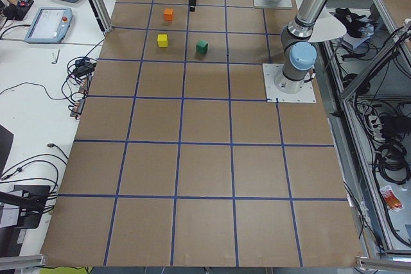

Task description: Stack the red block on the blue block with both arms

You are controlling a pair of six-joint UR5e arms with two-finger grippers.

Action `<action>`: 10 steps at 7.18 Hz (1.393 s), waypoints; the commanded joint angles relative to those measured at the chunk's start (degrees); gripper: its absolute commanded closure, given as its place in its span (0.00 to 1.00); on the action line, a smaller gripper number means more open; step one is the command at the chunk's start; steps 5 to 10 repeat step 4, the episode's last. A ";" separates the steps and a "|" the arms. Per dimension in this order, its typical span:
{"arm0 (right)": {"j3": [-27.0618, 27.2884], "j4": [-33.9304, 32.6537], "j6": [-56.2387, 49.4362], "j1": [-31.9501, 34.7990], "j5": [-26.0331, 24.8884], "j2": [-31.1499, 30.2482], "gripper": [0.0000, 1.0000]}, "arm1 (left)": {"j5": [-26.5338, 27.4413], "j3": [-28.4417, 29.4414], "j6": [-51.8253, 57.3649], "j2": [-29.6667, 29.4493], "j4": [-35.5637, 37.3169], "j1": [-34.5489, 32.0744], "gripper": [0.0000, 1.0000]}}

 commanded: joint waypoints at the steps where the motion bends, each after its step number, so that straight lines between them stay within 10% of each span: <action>1: -0.01 0.05 0.52 -0.42 0.03 -0.49 0.00 | 0.00 -0.03 0.00 0.06 0.00 0.00 0.00; 10: -0.01 -0.48 0.35 -0.34 0.03 -0.49 0.00 | 0.00 0.06 0.00 -0.03 0.00 0.00 0.00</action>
